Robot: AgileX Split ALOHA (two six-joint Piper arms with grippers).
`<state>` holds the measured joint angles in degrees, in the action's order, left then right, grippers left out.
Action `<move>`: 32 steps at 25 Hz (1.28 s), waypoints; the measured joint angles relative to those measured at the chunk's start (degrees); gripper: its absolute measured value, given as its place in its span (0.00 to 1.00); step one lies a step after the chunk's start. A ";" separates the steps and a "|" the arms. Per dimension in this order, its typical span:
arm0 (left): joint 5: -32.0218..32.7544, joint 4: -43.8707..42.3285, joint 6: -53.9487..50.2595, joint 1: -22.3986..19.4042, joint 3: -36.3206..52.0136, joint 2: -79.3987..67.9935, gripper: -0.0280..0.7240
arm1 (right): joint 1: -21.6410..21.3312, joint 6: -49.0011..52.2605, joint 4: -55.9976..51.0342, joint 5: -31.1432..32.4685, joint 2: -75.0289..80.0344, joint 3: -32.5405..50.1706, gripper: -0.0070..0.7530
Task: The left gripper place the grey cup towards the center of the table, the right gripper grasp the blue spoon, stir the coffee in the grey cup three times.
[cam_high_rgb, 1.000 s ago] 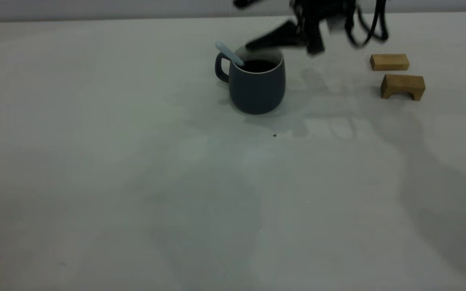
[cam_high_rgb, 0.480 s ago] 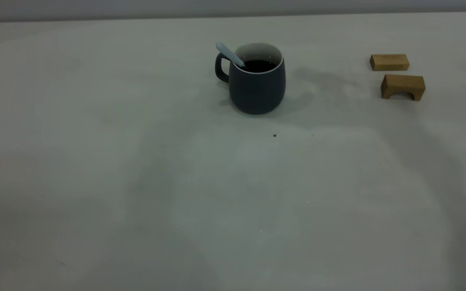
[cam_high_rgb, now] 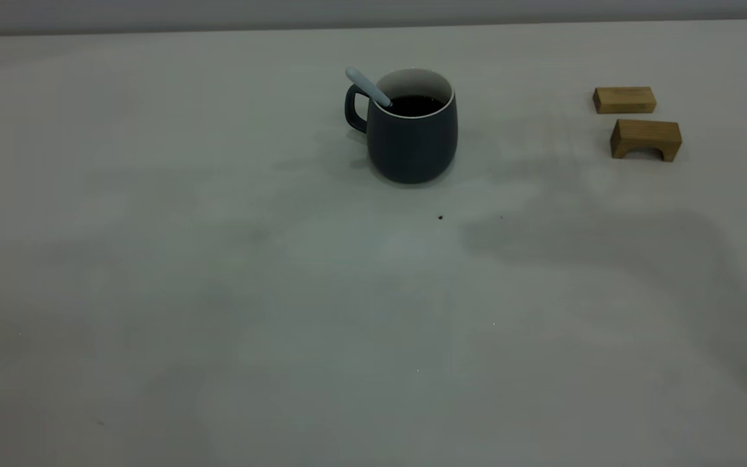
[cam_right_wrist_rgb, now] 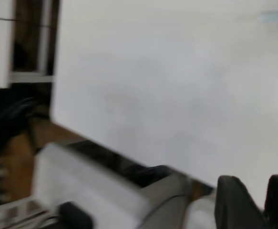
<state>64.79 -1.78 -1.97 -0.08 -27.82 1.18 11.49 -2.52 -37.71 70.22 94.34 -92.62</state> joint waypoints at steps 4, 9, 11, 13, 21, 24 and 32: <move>0.00 0.00 0.00 0.00 0.00 0.00 0.48 | 0.00 -0.15 7.20 0.23 -6.07 0.60 0.27; 0.00 0.00 0.00 0.00 0.00 0.00 0.48 | 0.00 -0.92 15.78 0.66 -18.49 6.50 0.27; 0.00 0.00 0.00 0.00 0.00 0.00 0.48 | 0.00 -1.06 19.74 0.66 -23.61 10.15 0.27; 0.00 0.00 0.00 0.00 0.00 0.00 0.48 | 0.00 -1.12 22.96 0.66 -28.80 13.92 0.28; 0.00 0.00 0.00 0.00 0.00 0.00 0.48 | 0.00 -1.89 27.31 0.66 -47.34 26.47 0.29; 0.00 0.00 0.00 0.00 0.00 0.00 0.48 | 0.00 -4.73 27.43 0.66 -54.55 30.31 0.29; 0.00 0.00 0.00 0.00 0.00 0.00 0.48 | -1.47 -14.32 27.49 0.68 -72.05 41.64 0.30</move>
<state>64.79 -1.78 -1.97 -0.08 -27.82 1.18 10.03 -16.85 -10.22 70.90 22.30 -50.97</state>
